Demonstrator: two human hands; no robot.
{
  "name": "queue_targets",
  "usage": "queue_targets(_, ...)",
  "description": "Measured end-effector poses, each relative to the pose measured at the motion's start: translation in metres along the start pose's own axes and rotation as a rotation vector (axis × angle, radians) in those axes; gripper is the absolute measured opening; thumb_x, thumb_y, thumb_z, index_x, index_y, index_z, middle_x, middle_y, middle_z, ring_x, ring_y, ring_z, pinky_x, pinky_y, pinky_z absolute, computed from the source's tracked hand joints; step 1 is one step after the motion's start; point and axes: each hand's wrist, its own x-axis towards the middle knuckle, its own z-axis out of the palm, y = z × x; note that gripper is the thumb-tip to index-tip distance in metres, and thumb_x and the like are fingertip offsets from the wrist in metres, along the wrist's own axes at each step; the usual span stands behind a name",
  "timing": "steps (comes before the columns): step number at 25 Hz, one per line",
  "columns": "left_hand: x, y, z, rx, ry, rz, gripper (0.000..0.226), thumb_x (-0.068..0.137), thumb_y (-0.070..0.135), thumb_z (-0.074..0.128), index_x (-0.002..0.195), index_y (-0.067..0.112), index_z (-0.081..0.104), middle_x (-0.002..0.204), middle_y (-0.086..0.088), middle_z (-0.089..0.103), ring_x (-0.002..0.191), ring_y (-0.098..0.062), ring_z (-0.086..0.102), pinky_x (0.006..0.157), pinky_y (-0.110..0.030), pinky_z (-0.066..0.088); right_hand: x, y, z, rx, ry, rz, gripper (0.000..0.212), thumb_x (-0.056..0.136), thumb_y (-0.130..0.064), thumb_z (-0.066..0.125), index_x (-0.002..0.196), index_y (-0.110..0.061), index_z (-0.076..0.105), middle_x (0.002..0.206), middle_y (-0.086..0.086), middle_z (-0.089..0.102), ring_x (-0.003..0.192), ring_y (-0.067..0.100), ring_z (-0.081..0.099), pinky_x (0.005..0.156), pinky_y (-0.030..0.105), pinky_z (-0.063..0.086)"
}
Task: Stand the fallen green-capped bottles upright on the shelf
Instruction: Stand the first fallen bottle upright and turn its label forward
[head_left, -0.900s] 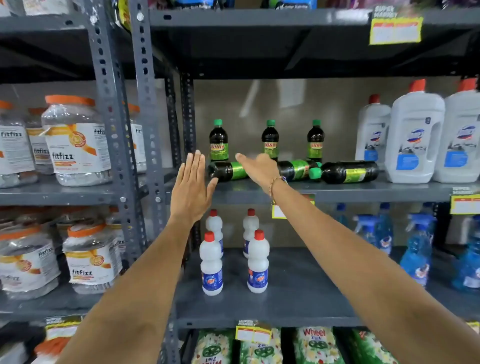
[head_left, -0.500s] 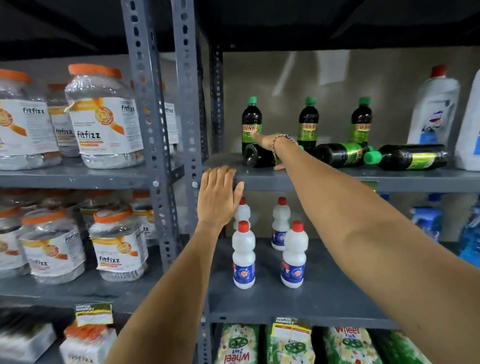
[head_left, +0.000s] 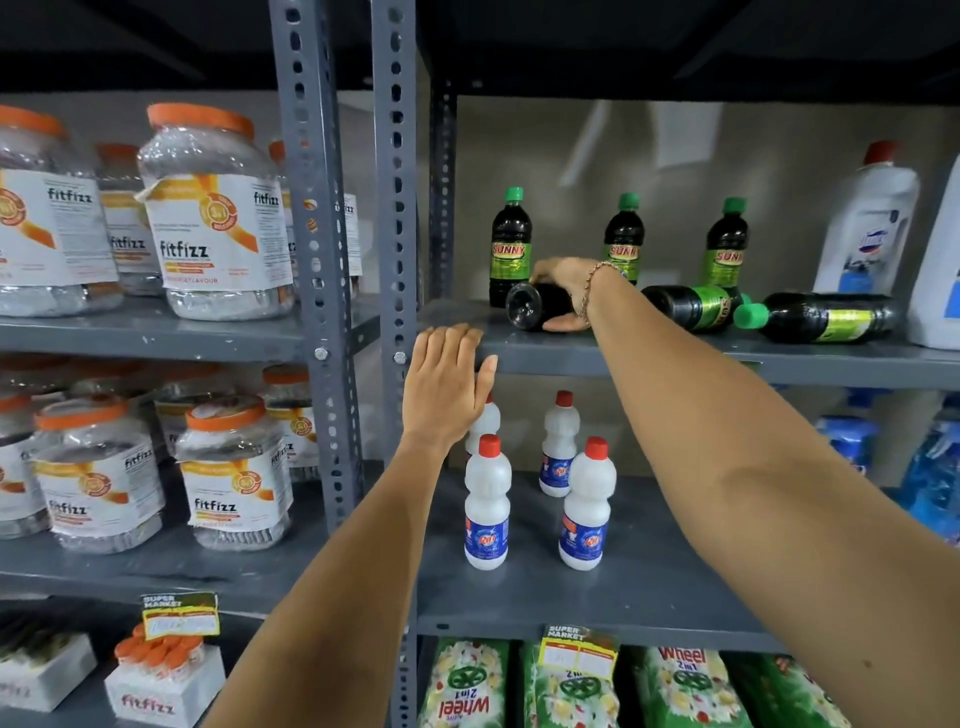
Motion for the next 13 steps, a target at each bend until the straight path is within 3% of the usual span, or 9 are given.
queue_targets(2, 0.000, 0.001, 0.000, 0.007, 0.002, -0.003, 0.043, 0.097, 0.036, 0.034, 0.109, 0.005, 0.061, 0.110, -0.012, 0.065, 0.100, -0.031, 0.059, 0.097, -0.039, 0.037, -0.007, 0.003, -0.008, -0.025, -0.010, -0.001, 0.033, 0.084, -0.032, 0.061, 0.112, -0.015, 0.058, 0.118, 0.011, 0.044, 0.093, 0.026, 0.057, 0.060, 0.030, 0.057)
queue_targets(4, 0.000, 0.001, 0.000, 0.014, 0.006, -0.006, 0.043, 0.097, 0.036, 0.034, 0.109, 0.005, 0.061, 0.110, -0.012, 0.065, 0.100, -0.031, 0.059, 0.097, -0.039, 0.037, -0.019, 0.000, -0.020, -0.169, -0.037, -0.004, 0.050, 0.082, -0.035, 0.060, 0.126, -0.012, 0.051, 0.115, 0.012, 0.047, 0.089, 0.025, 0.058, 0.058, 0.030, 0.058)
queue_targets(7, 0.000, 0.002, 0.002, 0.012, 0.011, -0.015, 0.039, 0.096, 0.035, 0.038, 0.108, 0.006, 0.061, 0.110, -0.012, 0.065, 0.101, -0.030, 0.059, 0.098, -0.040, 0.038, -0.037, -0.022, -0.025, -0.642, 0.053, -0.127, 0.041, 0.091, -0.031, 0.051, 0.122, -0.004, 0.044, 0.100, 0.014, 0.054, 0.078, 0.026, 0.056, 0.084, 0.037, 0.053)
queue_targets(8, 0.000, 0.003, 0.002, 0.009, 0.013, -0.019, 0.039, 0.096, 0.035, 0.038, 0.108, 0.006, 0.061, 0.110, -0.012, 0.065, 0.102, -0.030, 0.059, 0.098, -0.041, 0.039, -0.041, -0.029, -0.021, -0.781, 0.118, -0.198, 0.041, 0.091, -0.030, 0.051, 0.123, -0.005, 0.047, 0.104, 0.017, 0.057, 0.082, 0.028, 0.057, 0.085, 0.039, 0.050)
queue_targets(10, 0.000, 0.002, 0.003, 0.005, 0.001, -0.023, 0.040, 0.097, 0.035, 0.036, 0.109, 0.006, 0.060, 0.111, -0.012, 0.064, 0.103, -0.030, 0.059, 0.099, -0.041, 0.039, -0.037, -0.033, -0.005, -1.007, 0.224, -0.282, 0.046, 0.089, -0.033, 0.052, 0.129, -0.011, 0.052, 0.129, 0.012, 0.056, 0.109, 0.030, 0.058, 0.092, 0.039, 0.047)
queue_targets(13, -0.001, 0.000, 0.003, 0.000, -0.005, -0.021, 0.047, 0.099, 0.039, 0.027, 0.111, 0.007, 0.060, 0.112, -0.011, 0.064, 0.104, -0.029, 0.059, 0.099, -0.041, 0.040, -0.014, -0.014, 0.019, -1.202, 0.321, -0.276, 0.036, 0.091, -0.033, 0.053, 0.120, -0.013, 0.060, 0.129, 0.007, 0.057, 0.118, 0.032, 0.056, 0.088, 0.041, 0.050)
